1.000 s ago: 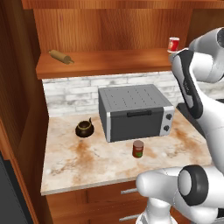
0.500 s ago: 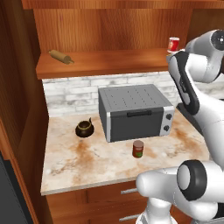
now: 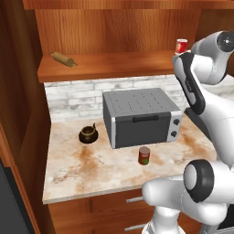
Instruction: Pick the cans from the counter and place them in their designated side in the cabinet.
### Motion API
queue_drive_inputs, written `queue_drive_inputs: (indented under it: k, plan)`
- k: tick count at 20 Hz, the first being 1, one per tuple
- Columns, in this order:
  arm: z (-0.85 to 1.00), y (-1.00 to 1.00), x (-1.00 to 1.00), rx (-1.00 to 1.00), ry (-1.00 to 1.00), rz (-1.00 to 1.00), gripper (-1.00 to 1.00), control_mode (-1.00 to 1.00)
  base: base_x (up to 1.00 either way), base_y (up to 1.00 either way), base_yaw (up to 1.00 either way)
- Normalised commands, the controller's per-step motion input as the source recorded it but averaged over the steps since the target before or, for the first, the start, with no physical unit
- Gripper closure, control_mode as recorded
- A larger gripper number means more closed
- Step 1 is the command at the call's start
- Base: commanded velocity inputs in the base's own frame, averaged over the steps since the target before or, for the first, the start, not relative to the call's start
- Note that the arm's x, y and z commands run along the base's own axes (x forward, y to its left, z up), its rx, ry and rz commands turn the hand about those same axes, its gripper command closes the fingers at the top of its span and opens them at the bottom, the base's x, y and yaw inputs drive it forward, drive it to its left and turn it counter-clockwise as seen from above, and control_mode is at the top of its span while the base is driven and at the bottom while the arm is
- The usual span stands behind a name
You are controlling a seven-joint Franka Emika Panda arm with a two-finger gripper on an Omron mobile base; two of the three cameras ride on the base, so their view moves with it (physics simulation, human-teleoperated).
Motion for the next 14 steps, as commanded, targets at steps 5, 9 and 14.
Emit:
queue_drive_inputs:
  k: [5,9,14]
  plan:
    - [-0.01,-0.05,0.23,0.01,0.0,0.0,1.0,-1.0,0.0,0.0,0.0]
    - [-0.04,-0.06,0.23,0.0,0.0,0.0,1.0,-1.0,0.0,0.0,0.0]
    - [-0.11,-0.08,0.24,0.0,0.0,0.0,1.0,-1.0,0.0,0.0,0.0]
